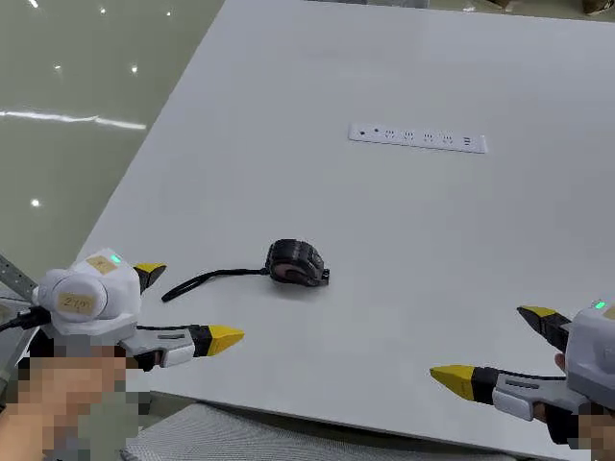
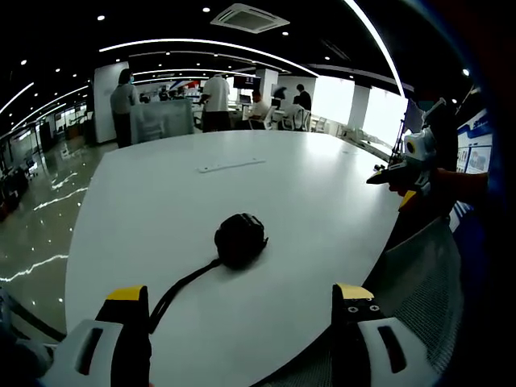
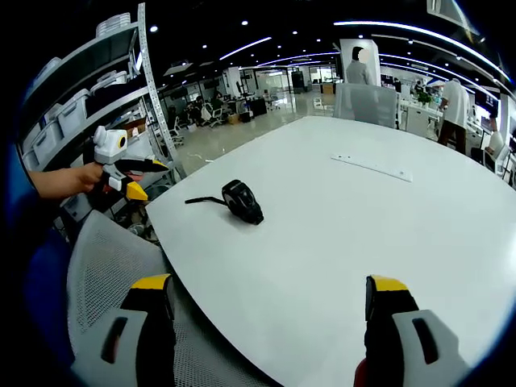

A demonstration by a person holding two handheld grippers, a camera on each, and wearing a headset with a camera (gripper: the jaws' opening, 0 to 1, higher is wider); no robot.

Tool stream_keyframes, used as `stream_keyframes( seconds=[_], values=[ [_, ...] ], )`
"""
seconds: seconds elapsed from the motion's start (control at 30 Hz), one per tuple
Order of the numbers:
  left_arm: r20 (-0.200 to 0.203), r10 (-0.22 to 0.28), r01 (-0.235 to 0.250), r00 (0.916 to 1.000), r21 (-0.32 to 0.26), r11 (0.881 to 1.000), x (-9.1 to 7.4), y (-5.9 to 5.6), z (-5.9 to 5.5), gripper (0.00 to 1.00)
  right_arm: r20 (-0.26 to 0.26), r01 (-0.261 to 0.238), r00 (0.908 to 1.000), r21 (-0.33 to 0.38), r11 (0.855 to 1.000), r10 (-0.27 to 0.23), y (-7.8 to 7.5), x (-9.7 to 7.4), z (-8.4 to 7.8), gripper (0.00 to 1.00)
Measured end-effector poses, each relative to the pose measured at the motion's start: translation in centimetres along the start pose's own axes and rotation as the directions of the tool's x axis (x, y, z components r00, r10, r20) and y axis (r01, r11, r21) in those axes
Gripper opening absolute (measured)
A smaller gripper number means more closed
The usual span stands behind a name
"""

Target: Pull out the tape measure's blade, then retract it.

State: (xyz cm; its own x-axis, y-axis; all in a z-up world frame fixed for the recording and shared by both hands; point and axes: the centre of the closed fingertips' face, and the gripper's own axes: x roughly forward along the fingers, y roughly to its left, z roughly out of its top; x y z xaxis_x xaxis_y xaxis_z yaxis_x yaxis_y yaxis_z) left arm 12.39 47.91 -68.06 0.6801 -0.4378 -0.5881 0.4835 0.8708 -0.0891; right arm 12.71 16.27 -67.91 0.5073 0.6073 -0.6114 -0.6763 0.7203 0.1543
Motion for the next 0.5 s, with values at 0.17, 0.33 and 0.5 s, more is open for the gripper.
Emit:
stream_keyframes(
  seconds=[0.17, 0.33, 0.5],
  values=[
    [-0.004, -0.009, 0.009, 1.0, 0.019, 1.0, 0.3, 0.1, 0.1, 0.91, -0.015, -0.027, 0.9995, -0.017, 0.999, 0.026, 0.4, 0.5, -0.3, 0.94],
    [-0.006, -0.018, 0.019, 0.9998, 0.044, 0.999, 0.5, 0.0, 0.2, 0.91, -0.022, -0.043, 0.9989, -0.043, 0.998, 0.042, 0.8, 0.9, 0.0, 0.93],
    [-0.029, -0.026, 0.028, 0.9993, 0.055, 0.998, 1.0, 0.0, 0.0, 0.89, -0.024, -0.062, 0.9978, -0.059, 0.996, 0.061, 0.9, 1.5, 0.3, 0.92]
  ],
)
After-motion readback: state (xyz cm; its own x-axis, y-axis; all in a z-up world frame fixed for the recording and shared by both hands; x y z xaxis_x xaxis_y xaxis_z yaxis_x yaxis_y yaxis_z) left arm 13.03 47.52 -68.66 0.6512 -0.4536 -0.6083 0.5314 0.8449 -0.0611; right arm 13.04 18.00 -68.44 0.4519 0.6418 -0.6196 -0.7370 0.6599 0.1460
